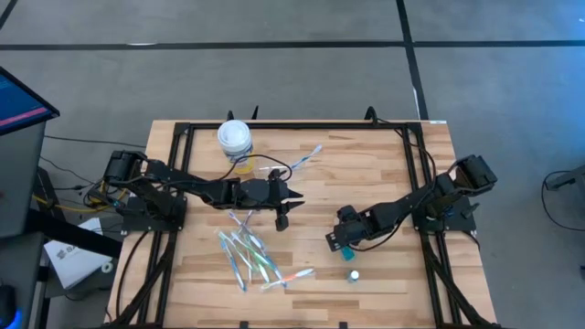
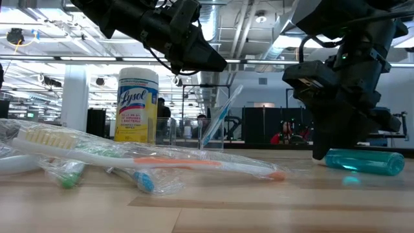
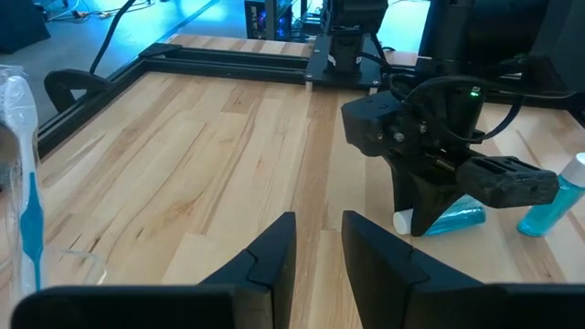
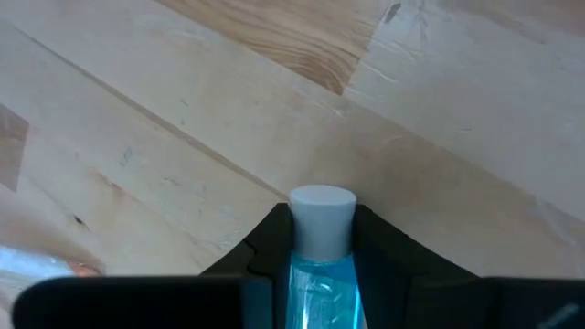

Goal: Pick & Place toothbrushing station
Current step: Put the blue mouthwash into the transparent organizer

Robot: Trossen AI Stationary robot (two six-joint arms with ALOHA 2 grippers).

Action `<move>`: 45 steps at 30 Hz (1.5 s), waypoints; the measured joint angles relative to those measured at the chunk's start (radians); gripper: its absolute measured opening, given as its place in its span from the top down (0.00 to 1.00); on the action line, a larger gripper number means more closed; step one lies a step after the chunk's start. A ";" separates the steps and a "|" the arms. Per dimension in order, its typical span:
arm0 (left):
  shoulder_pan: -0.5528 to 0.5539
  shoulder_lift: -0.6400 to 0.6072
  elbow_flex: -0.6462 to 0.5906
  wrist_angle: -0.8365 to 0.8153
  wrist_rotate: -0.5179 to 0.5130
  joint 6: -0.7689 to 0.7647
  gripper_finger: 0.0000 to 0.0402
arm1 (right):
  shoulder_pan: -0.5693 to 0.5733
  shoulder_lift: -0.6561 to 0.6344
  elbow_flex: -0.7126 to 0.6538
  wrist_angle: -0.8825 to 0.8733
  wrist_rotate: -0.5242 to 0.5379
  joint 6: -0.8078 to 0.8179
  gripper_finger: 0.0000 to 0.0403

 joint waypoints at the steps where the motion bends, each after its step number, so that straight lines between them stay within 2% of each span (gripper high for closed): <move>1: 0.000 0.000 0.000 0.000 0.000 0.000 0.79 | 0.001 0.000 0.000 0.001 0.013 -0.002 0.80; 7: 0.000 0.000 0.000 0.000 0.000 0.000 0.79 | 0.012 -0.035 -0.003 0.041 0.132 -0.067 0.80; 13: 0.000 0.000 0.000 0.003 0.000 0.000 0.79 | 0.047 -0.151 -0.004 0.064 0.347 -0.155 0.80; 18: 0.000 0.000 0.000 0.020 0.000 -0.003 0.79 | 0.074 -0.243 -0.003 0.161 0.559 -0.340 0.80; 21: 0.000 0.000 0.000 0.037 0.012 -0.003 0.79 | 0.066 -0.280 -0.003 0.248 0.617 -0.491 0.80; 32: 0.000 0.000 0.000 0.181 0.087 -0.003 0.79 | -0.012 -0.299 -0.002 0.525 0.641 -0.958 0.80; 39: 0.000 0.000 0.000 0.263 0.087 -0.003 0.79 | -0.024 -0.307 -0.002 0.643 0.631 -1.136 0.80; 45: 0.000 0.000 0.000 0.276 0.064 -0.011 0.79 | -0.043 -0.344 -0.002 0.694 0.613 -1.214 0.80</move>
